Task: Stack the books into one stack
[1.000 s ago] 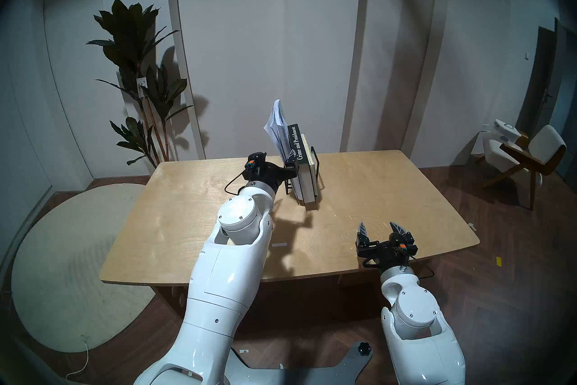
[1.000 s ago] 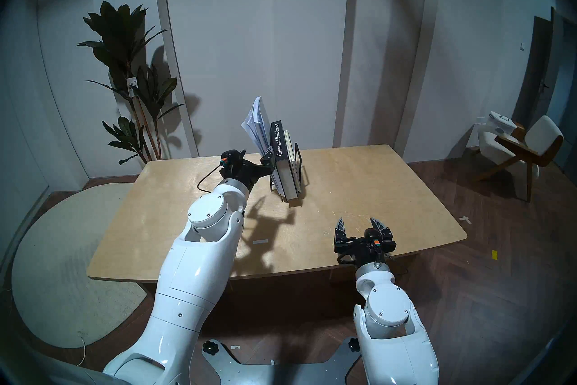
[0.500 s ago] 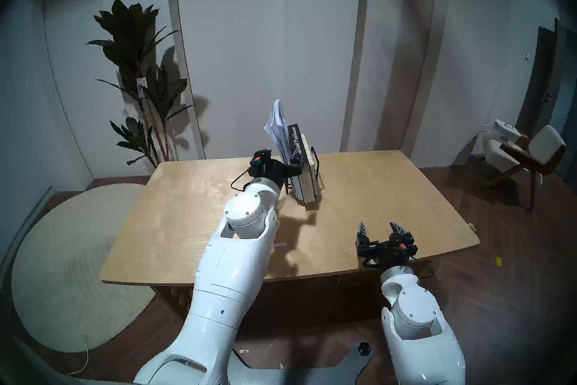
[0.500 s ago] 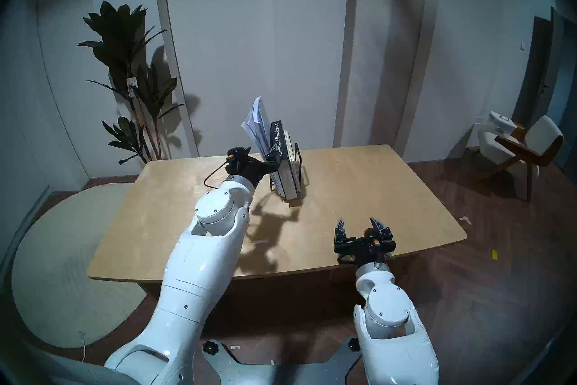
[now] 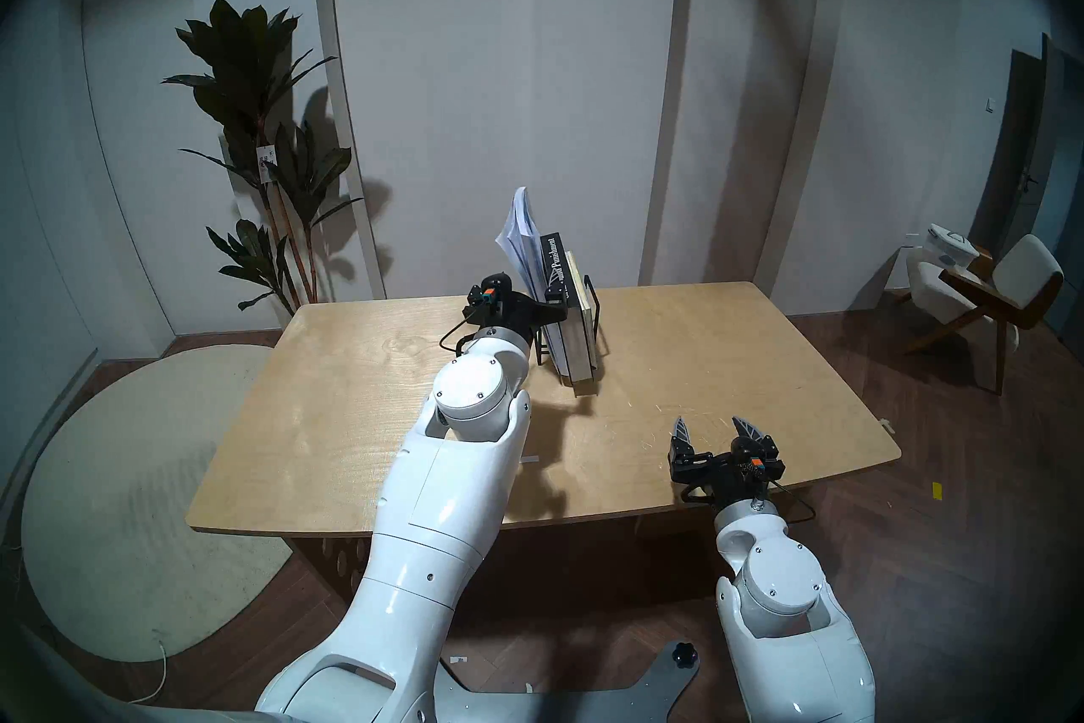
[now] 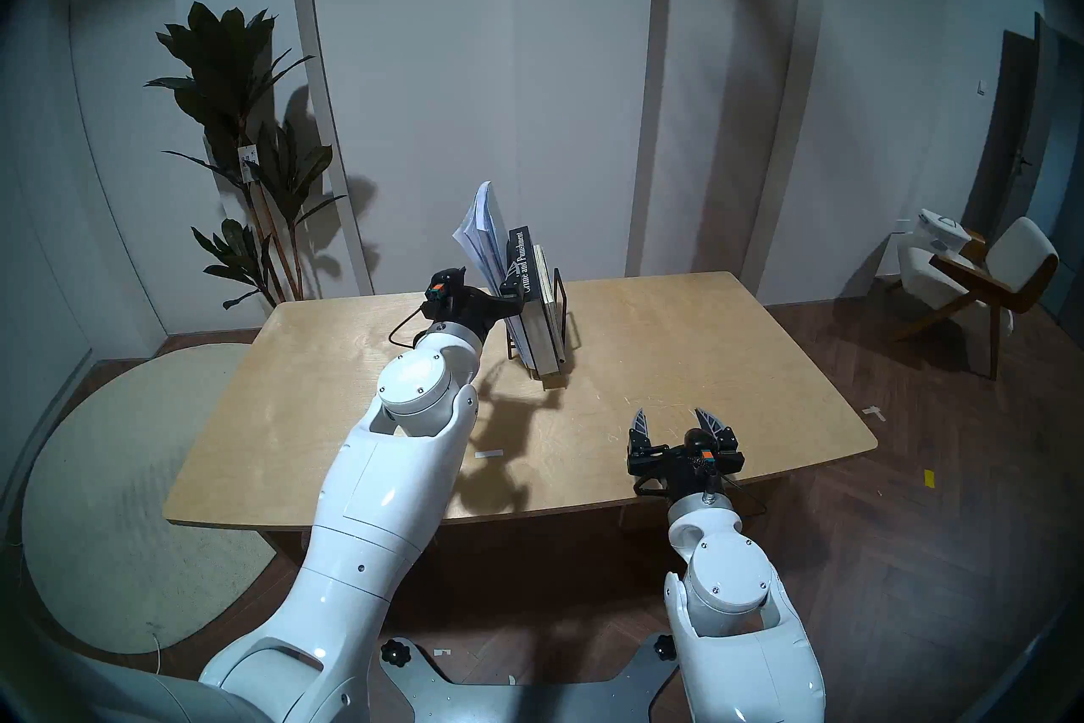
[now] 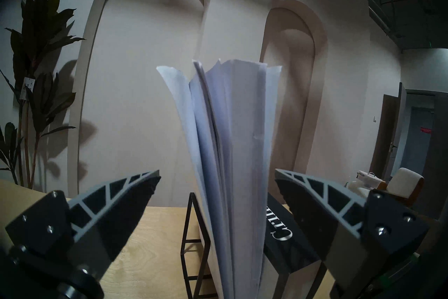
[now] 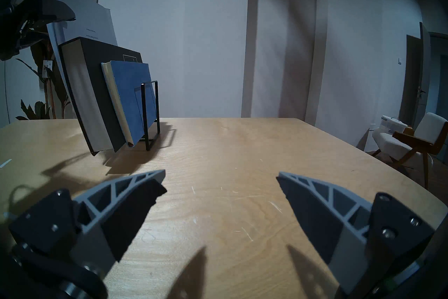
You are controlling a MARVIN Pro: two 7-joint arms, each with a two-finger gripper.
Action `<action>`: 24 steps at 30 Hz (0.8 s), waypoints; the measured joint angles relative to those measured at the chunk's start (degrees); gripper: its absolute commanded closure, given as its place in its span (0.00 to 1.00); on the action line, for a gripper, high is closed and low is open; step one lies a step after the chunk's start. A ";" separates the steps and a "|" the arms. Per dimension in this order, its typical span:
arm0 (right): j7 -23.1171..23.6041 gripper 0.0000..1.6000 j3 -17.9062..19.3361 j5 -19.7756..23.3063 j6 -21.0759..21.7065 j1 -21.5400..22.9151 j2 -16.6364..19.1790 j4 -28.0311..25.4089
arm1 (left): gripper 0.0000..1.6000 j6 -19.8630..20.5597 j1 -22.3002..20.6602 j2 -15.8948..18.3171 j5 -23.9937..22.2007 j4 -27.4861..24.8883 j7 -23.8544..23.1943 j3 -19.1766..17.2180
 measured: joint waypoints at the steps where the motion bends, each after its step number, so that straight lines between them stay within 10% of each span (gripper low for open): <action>1: -0.01 0.00 -0.01 0.01 0.00 0.00 0.01 0.00 | 0.00 -0.07 -0.04 -0.01 0.05 0.06 0.05 0.04; 24: -0.29 0.00 -0.24 0.24 -0.01 0.00 0.33 0.00 | 0.00 -0.90 -4.37 -0.48 -3.11 6.85 -2.94 -0.94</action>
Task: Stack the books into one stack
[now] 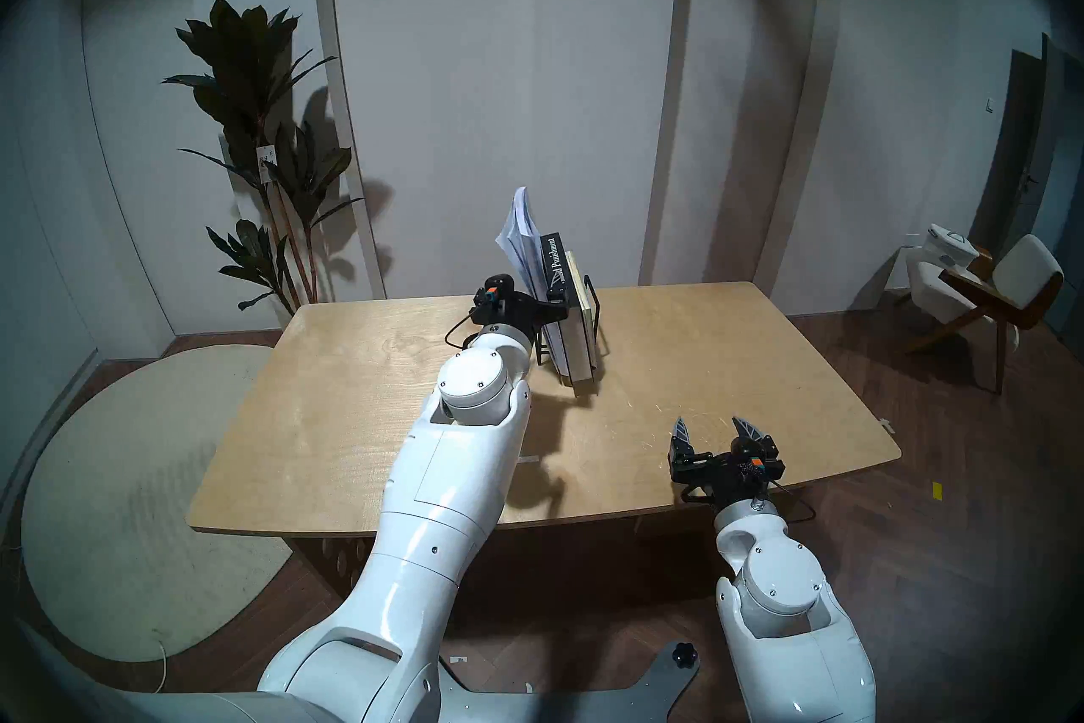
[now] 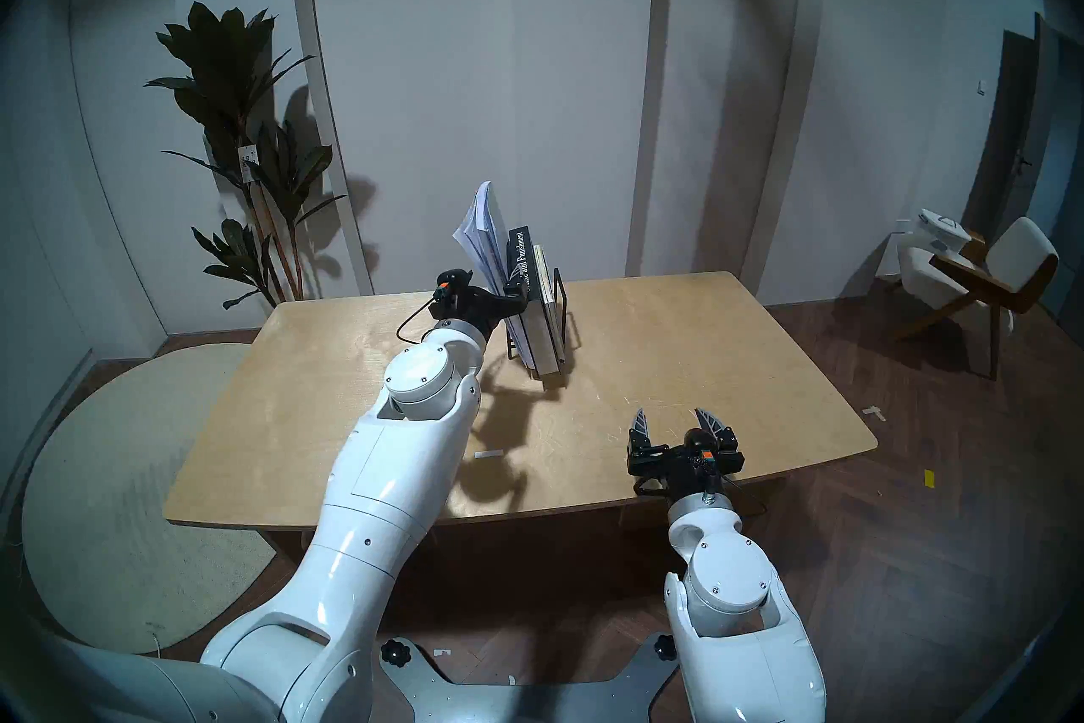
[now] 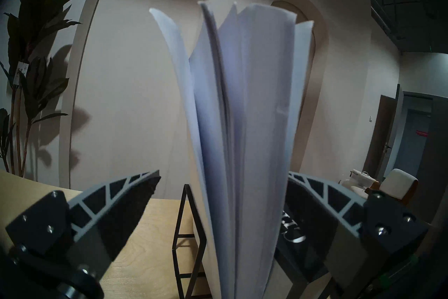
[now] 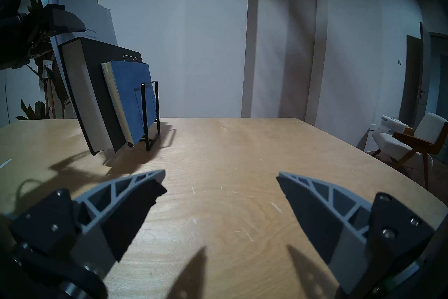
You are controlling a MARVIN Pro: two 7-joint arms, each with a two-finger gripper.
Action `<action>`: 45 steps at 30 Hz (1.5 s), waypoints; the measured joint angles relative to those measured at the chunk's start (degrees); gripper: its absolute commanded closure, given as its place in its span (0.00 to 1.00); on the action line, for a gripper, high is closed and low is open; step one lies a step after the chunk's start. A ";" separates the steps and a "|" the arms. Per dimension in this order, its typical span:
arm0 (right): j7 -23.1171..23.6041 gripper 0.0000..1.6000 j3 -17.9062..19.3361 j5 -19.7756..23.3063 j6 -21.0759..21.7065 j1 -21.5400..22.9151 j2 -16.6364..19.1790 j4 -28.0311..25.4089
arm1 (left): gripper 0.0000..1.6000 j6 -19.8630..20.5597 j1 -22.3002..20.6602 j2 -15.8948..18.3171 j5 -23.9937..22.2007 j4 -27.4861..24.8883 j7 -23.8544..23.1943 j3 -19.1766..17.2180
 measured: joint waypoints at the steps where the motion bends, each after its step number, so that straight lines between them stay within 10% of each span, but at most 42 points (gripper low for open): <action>1: -0.01 0.00 -0.01 0.01 0.00 0.00 0.01 0.00 | 0.00 -0.06 -0.16 0.00 0.13 0.00 -0.05 0.14; 17: -0.21 0.00 -0.16 0.17 0.00 0.00 0.23 0.00 | 0.00 -0.35 -3.34 -0.05 1.48 3.22 -0.62 0.35; 21: -0.26 0.00 -0.20 0.22 0.00 0.00 0.29 0.00 | 1.00 -0.37 -4.01 -0.06 1.49 4.19 -0.88 -0.34; 45: -0.52 0.00 -0.42 0.47 0.00 0.02 0.59 0.03 | 1.00 -2.31 -2.34 0.31 6.03 0.51 0.54 2.69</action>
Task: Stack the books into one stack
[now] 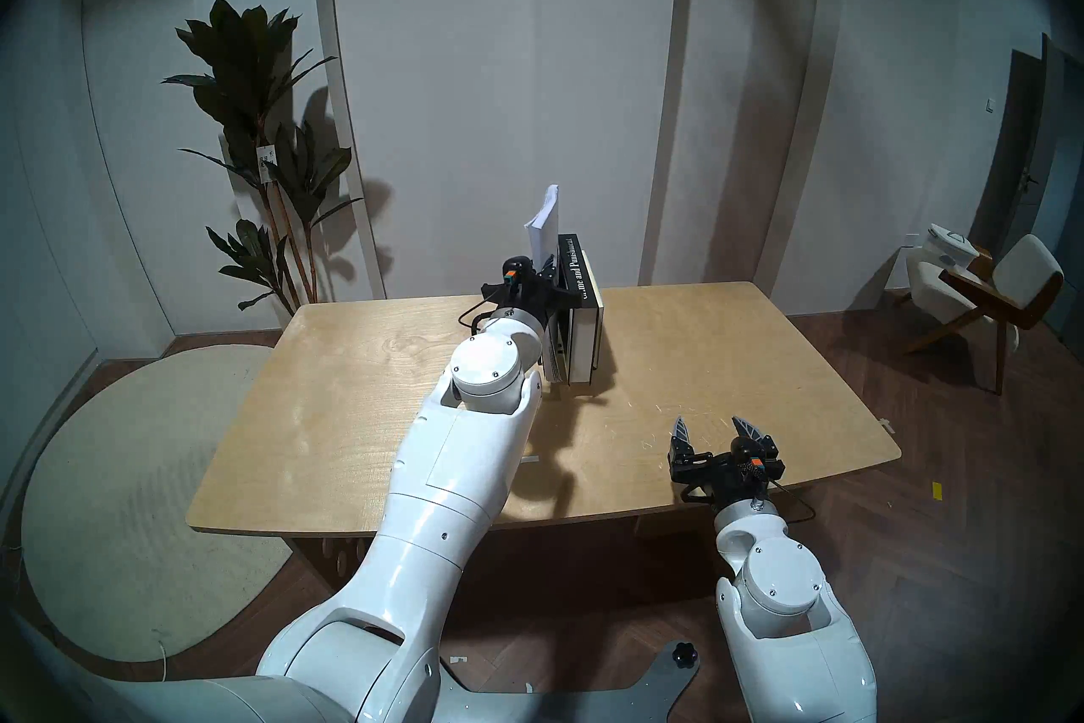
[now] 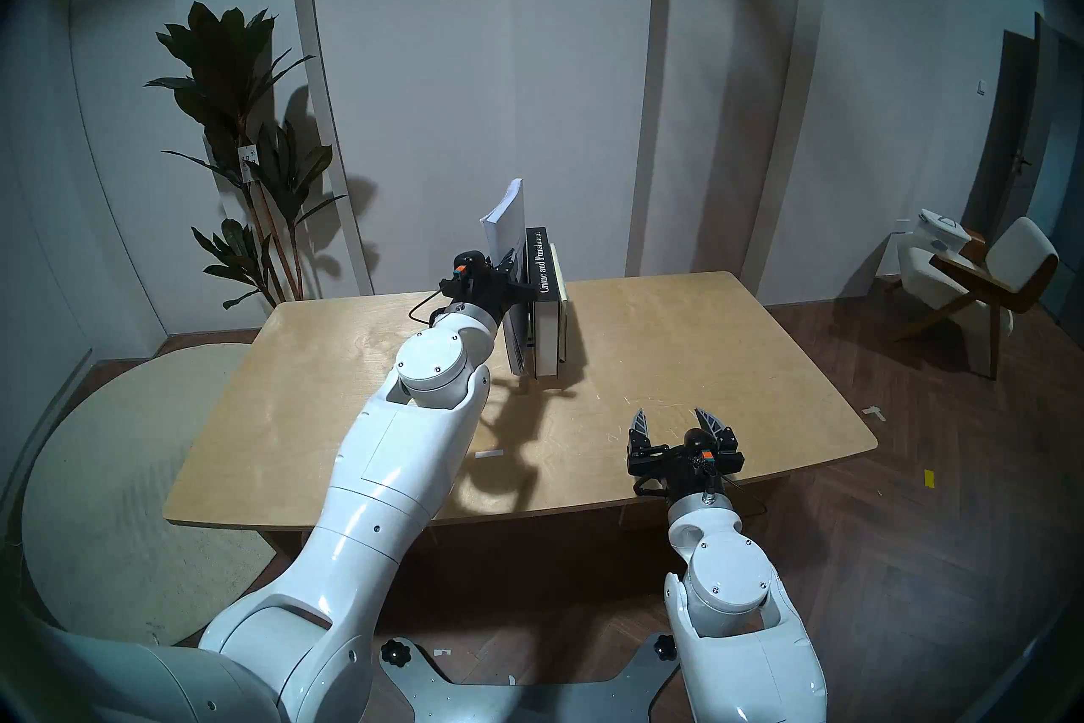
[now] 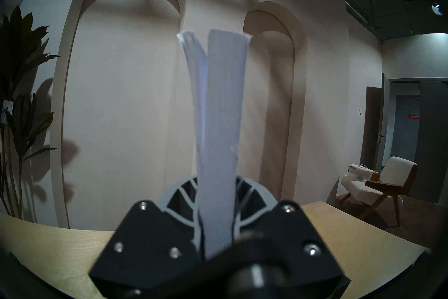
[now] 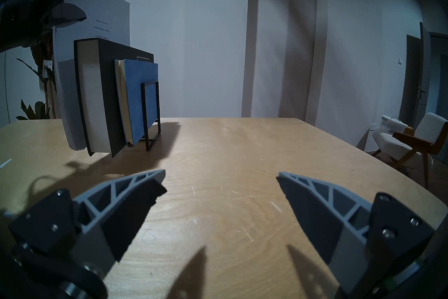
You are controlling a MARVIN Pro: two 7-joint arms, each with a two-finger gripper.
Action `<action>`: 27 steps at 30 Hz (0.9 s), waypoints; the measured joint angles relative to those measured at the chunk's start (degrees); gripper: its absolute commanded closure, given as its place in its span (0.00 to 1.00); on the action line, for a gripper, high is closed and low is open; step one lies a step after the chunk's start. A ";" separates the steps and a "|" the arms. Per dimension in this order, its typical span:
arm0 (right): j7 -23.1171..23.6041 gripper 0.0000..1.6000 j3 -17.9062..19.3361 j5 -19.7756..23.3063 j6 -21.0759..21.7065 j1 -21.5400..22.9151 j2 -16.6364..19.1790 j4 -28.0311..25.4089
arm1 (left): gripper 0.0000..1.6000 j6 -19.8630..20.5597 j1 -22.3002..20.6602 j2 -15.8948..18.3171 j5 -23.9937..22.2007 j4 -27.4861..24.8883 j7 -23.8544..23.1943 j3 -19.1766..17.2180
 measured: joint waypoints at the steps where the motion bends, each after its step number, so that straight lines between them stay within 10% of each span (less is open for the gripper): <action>1: -0.01 0.00 -0.01 0.01 0.00 0.00 0.01 0.00 | 1.00 0.00 0.03 -0.04 0.31 -0.14 0.46 0.13; 27: -0.25 0.00 -0.24 0.32 0.02 0.04 0.34 0.05 | 1.00 -2.18 -0.09 -0.34 3.93 -8.03 5.59 1.85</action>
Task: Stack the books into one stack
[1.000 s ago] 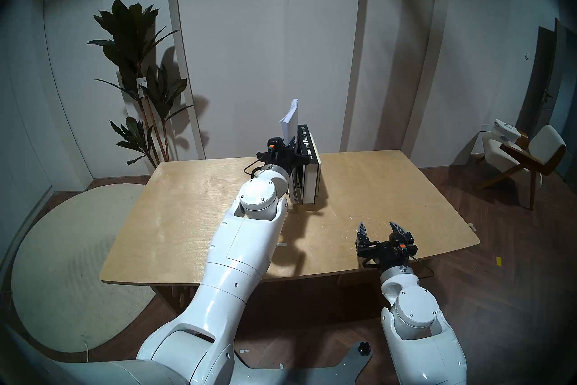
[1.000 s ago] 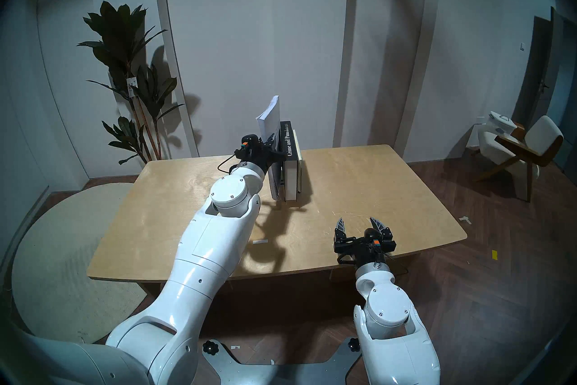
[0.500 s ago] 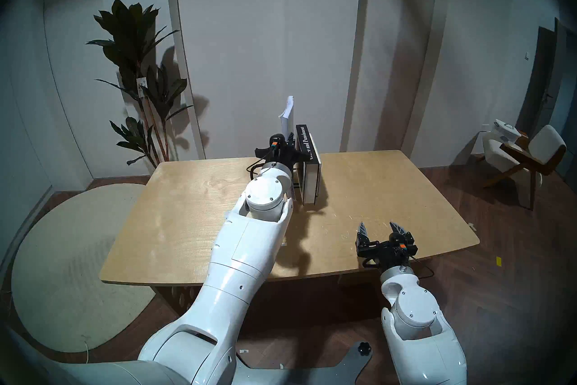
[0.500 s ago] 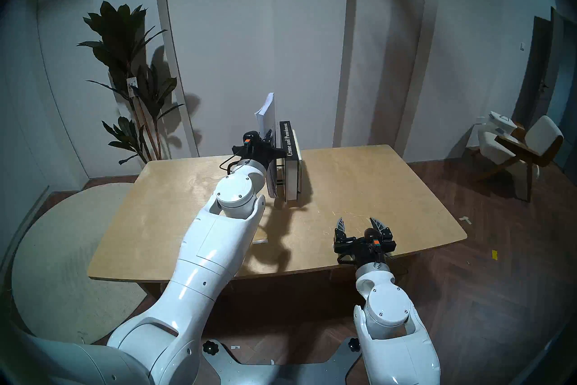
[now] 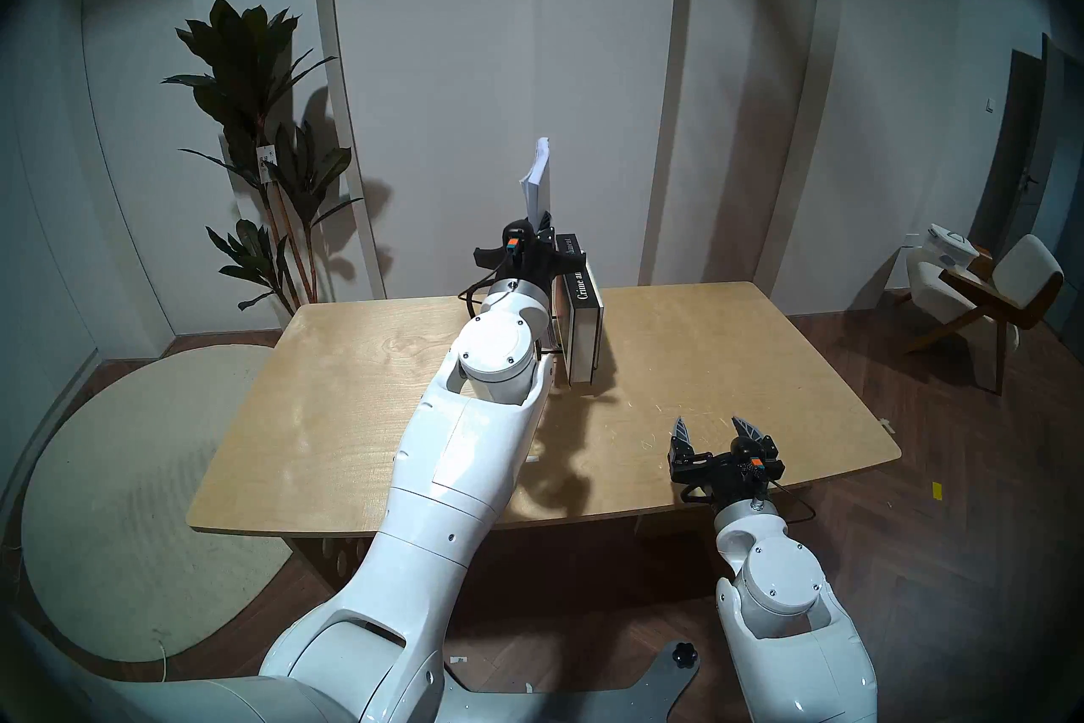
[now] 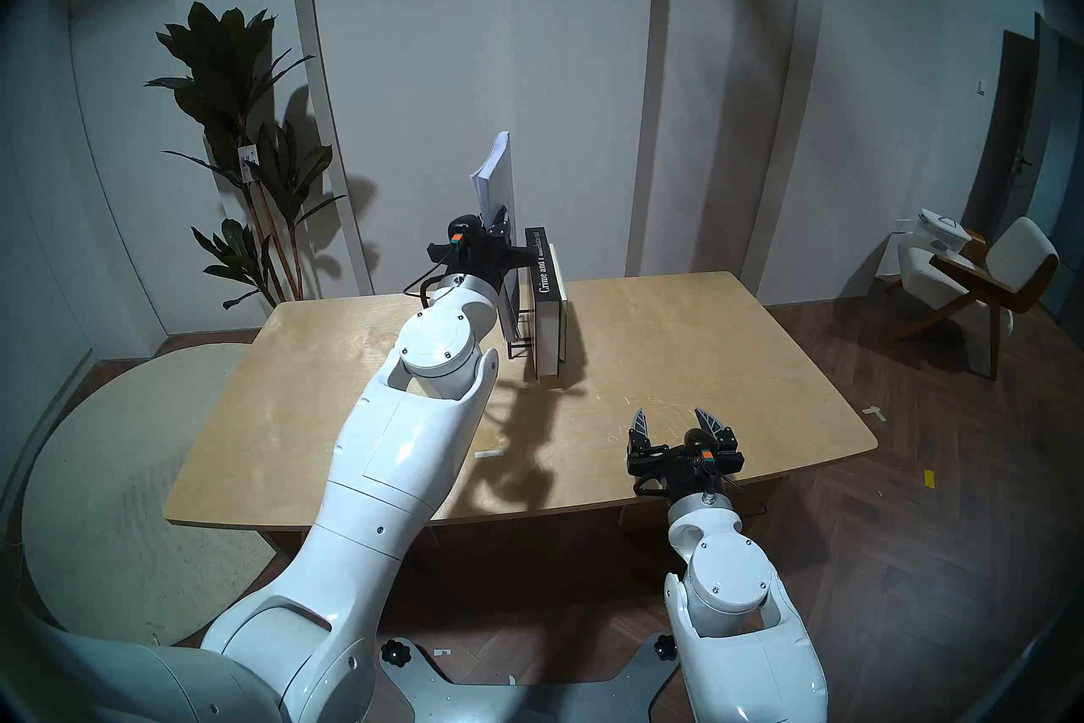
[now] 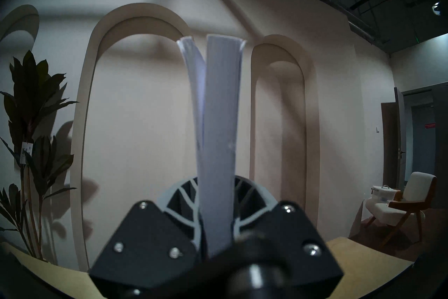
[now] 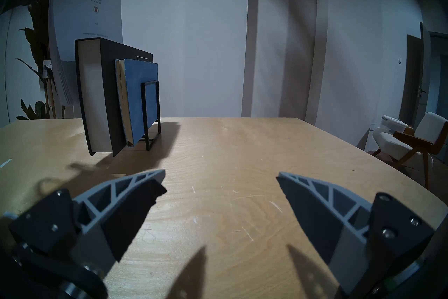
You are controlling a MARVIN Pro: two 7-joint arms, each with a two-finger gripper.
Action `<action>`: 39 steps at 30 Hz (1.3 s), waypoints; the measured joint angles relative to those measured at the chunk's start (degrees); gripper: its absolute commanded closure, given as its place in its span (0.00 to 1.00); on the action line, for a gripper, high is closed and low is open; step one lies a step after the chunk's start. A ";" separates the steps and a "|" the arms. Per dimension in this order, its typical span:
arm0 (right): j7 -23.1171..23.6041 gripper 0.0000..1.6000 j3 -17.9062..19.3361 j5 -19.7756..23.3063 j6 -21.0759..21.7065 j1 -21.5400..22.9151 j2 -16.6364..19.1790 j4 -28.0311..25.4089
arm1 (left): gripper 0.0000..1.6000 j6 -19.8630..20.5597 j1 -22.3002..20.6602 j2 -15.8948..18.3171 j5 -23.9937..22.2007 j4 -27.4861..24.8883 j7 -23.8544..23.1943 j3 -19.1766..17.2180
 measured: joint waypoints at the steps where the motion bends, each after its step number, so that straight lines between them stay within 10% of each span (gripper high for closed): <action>1: -0.01 0.00 -0.01 0.01 0.00 0.00 0.01 0.00 | 1.00 -0.15 0.01 0.00 0.05 -0.35 0.00 0.01; 27: -0.35 0.00 -0.26 0.24 -0.01 0.01 0.34 -0.03 | 1.00 -3.14 3.72 2.73 0.79 -13.03 3.93 -4.44; 39: -0.52 0.00 -0.37 0.33 -0.02 -0.01 0.50 -0.06 | 1.00 11.57 7.03 4.26 -13.85 -18.08 -1.06 -11.55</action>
